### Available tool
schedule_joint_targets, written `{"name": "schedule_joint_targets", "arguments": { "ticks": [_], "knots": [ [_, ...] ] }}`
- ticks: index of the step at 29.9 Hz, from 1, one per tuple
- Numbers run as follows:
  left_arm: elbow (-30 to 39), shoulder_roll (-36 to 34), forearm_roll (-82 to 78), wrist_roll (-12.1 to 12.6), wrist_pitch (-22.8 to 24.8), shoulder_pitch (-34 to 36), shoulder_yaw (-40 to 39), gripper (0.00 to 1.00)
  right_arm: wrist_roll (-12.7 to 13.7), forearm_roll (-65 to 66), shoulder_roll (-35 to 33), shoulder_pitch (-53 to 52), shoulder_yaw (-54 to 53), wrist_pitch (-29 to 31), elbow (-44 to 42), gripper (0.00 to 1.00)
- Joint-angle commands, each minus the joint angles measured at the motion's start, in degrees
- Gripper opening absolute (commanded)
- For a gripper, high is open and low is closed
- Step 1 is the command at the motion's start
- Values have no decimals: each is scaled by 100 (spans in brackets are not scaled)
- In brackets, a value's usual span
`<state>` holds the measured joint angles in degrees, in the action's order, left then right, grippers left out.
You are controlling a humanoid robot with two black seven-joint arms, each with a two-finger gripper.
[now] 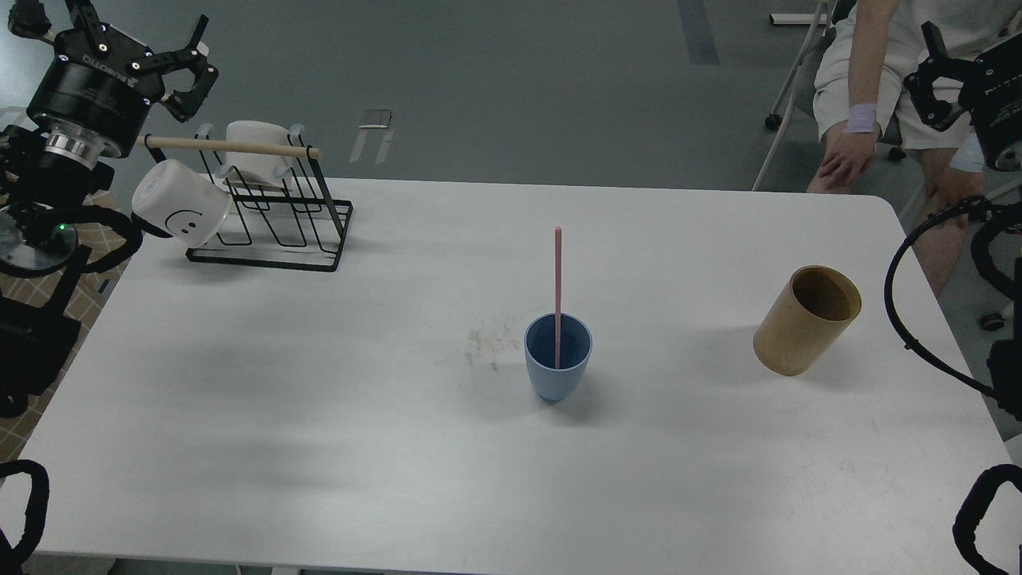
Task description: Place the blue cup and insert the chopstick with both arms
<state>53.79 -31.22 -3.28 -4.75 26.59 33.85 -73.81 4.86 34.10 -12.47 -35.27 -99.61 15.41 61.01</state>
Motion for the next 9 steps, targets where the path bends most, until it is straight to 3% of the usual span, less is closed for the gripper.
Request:
{"name": "schedule_joint_targets", "arguments": {
  "ticks": [1,9],
  "knots": [
    [0,72,3,0,4,-1,-55,98,-72,-9,7,2,-15,6,16,100],
    [0,63,3,1,4,-1,-55,98,-108,-9,-1,2,-120,-3,16,100]
  ]
}}
